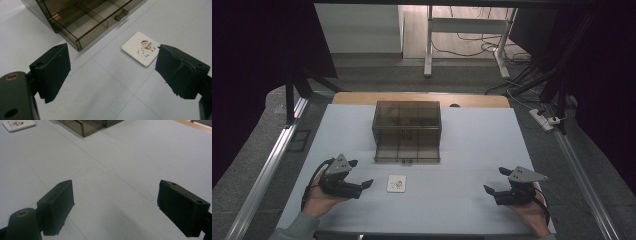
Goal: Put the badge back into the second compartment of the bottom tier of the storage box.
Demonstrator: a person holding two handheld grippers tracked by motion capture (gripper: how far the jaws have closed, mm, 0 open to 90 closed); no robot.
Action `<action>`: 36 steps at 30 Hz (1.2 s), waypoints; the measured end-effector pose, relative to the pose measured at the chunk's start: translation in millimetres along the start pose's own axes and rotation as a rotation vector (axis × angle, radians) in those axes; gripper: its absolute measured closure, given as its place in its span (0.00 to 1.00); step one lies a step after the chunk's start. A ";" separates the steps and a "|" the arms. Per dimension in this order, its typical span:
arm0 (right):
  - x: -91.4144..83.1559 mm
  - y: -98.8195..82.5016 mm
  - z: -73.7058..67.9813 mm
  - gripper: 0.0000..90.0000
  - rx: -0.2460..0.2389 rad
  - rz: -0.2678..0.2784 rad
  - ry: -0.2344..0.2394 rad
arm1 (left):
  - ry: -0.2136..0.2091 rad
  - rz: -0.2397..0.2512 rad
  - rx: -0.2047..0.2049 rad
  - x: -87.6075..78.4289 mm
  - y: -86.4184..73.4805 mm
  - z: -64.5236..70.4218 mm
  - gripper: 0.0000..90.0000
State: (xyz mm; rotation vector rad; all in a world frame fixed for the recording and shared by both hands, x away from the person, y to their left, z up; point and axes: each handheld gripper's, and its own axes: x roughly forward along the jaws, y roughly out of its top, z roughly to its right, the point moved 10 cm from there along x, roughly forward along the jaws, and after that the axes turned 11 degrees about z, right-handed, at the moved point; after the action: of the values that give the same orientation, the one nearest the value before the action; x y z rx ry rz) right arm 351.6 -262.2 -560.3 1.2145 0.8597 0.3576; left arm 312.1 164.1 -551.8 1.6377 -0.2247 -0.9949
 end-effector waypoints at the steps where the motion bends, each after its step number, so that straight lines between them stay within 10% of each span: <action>1: 0.1 0.1 -0.1 0.15 0.001 0.001 0.001 | -0.003 0.000 0.003 0.5 0.9 0.4 0.14; 36: 5.2 3.1 -6.3 0.16 0.001 0.001 0.021 | -0.201 -0.083 0.089 57.3 24.6 34.5 0.15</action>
State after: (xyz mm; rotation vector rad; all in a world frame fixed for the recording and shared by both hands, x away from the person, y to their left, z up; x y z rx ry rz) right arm 350.9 -253.5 -560.1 1.2138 0.8773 0.3711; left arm 332.2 96.1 -557.6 1.6382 -0.3427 -1.2300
